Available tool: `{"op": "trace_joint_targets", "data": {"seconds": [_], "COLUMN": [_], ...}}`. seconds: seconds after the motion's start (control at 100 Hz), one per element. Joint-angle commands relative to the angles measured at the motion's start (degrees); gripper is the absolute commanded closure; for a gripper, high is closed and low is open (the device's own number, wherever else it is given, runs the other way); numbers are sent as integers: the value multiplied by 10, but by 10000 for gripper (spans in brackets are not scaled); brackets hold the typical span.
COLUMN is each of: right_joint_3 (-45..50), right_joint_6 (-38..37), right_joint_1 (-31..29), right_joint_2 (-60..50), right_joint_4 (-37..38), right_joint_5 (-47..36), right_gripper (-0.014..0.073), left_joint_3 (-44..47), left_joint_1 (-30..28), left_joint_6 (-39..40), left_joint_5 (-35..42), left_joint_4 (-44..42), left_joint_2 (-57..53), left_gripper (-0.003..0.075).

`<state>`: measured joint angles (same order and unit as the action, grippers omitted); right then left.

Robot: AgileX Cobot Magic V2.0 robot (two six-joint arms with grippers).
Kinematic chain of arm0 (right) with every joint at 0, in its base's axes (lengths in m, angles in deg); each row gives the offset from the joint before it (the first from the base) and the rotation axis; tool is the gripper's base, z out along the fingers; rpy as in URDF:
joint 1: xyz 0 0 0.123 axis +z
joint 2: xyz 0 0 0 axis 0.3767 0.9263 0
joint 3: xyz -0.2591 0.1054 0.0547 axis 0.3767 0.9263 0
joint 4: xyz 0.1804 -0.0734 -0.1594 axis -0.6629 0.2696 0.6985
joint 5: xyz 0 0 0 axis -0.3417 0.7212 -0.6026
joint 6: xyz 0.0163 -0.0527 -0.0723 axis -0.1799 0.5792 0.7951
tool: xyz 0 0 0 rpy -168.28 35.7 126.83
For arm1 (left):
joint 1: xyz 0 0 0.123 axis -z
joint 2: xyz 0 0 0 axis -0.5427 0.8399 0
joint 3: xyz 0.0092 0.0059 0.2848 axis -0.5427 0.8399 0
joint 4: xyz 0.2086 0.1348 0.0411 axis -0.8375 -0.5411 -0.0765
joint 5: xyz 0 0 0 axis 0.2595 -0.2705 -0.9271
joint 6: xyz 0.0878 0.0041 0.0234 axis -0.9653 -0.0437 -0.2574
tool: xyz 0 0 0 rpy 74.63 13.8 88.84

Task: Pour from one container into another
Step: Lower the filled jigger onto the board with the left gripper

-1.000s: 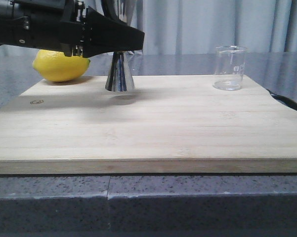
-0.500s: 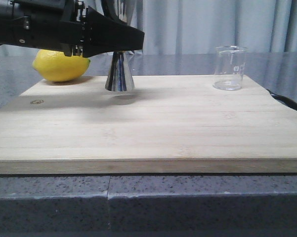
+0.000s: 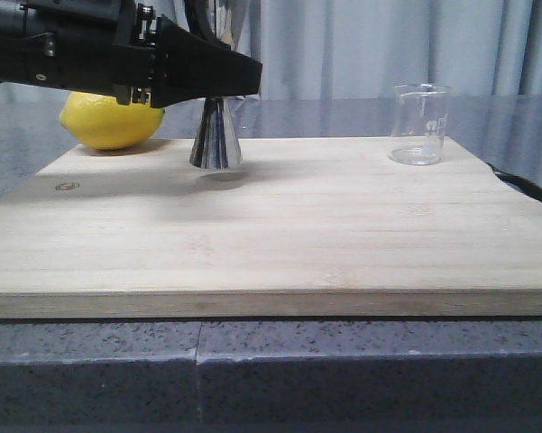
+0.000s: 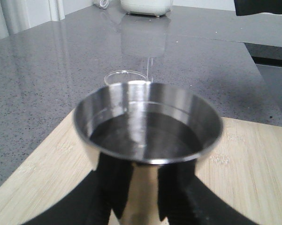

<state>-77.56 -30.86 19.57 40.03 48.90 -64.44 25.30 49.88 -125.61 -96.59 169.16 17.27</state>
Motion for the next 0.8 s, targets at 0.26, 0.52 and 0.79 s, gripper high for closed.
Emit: {"op": "trace_joint_targets", "data": {"seconds": [0.26,0.52,0.79], "right_joint_3": [-14,-14,-14], "right_joint_6": [2,2,2], "right_joint_1": [-4,-4,-4], "right_joint_2": [-3,-3,-3], "right_joint_4": [12,11,11], "right_joint_5": [28,29,30], "right_gripper": [82,82,82], "left_joint_3": [-17,-17,-17], "left_joint_1": [6,6,6], "left_joint_6": [-6,-6,-6], "left_joint_5": [-31,-71,-77], "left_joint_4": [43,46,39], "left_joint_2": [-21,-21,-21], "left_gripper": [502,502,502]}}
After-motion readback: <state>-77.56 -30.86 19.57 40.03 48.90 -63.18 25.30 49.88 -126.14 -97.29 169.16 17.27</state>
